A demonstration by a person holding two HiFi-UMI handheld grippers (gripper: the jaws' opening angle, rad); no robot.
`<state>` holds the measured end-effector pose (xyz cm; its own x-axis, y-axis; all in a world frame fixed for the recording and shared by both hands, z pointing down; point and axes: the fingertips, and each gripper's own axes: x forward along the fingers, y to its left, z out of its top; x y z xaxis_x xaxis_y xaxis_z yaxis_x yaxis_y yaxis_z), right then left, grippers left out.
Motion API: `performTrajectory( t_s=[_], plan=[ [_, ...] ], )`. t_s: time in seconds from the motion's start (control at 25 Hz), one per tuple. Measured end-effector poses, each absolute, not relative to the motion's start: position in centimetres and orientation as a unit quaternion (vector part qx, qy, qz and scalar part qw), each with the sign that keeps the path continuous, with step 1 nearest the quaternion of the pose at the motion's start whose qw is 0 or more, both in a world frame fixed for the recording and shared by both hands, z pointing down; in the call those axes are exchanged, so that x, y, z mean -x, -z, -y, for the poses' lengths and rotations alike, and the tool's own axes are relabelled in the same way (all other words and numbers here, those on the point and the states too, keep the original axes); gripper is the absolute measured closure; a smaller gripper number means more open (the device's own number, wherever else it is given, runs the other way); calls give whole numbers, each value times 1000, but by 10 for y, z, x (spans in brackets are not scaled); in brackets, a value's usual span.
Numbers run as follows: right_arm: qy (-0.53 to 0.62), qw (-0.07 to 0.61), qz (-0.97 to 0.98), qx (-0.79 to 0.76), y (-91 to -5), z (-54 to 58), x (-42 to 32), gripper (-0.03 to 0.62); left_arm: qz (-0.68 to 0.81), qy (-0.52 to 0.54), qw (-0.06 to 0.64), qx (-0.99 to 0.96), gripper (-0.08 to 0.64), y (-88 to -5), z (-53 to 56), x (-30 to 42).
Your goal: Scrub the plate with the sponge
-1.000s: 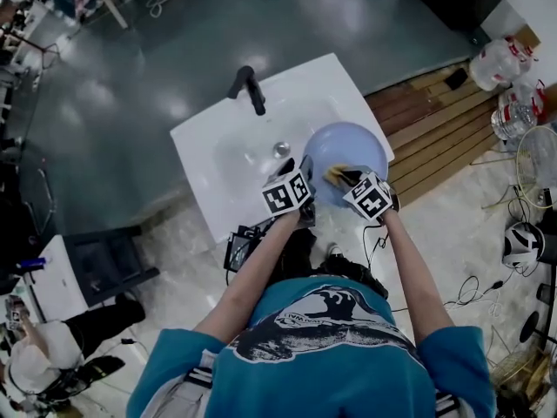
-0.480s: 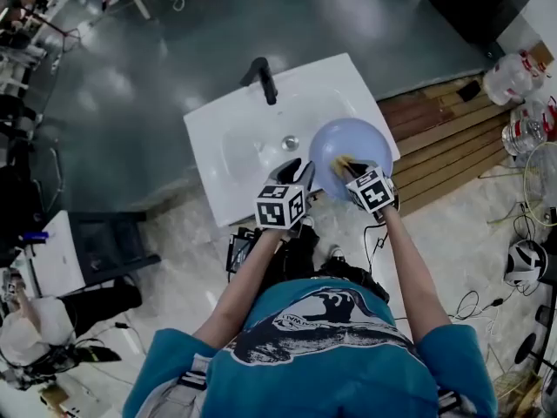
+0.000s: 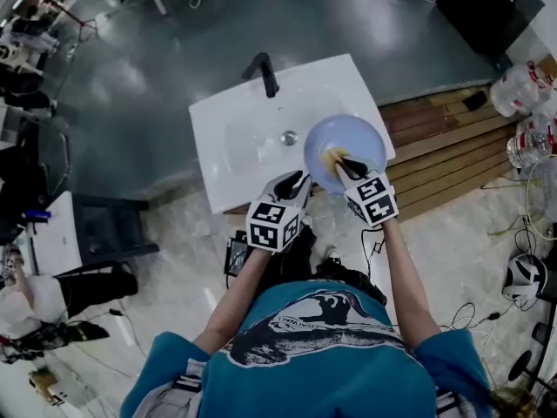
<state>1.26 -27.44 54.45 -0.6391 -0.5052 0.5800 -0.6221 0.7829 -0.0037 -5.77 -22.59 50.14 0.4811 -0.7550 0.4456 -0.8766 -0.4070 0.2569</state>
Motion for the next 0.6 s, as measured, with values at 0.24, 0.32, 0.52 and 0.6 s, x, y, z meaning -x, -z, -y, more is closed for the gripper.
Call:
performTrajectory(
  t_s=[0.24, 0.32, 0.52, 0.6],
  plan=[
    [-87, 229, 917, -314, -492, 230, -29, 561, 487, -102, 211, -842, 480, -474, 194, 34],
    [-89, 219, 921, -310, -481, 211, -36, 561, 488, -89, 212, -842, 480, -468, 179, 28],
    [-95, 205, 930, -289, -469, 168, -50, 561, 509, -76, 218, -829, 486, -465, 139, 23],
    [-94, 202, 934, -280, -468, 154, -54, 561, 520, -71, 222, -822, 488, -466, 122, 22]
  ],
)
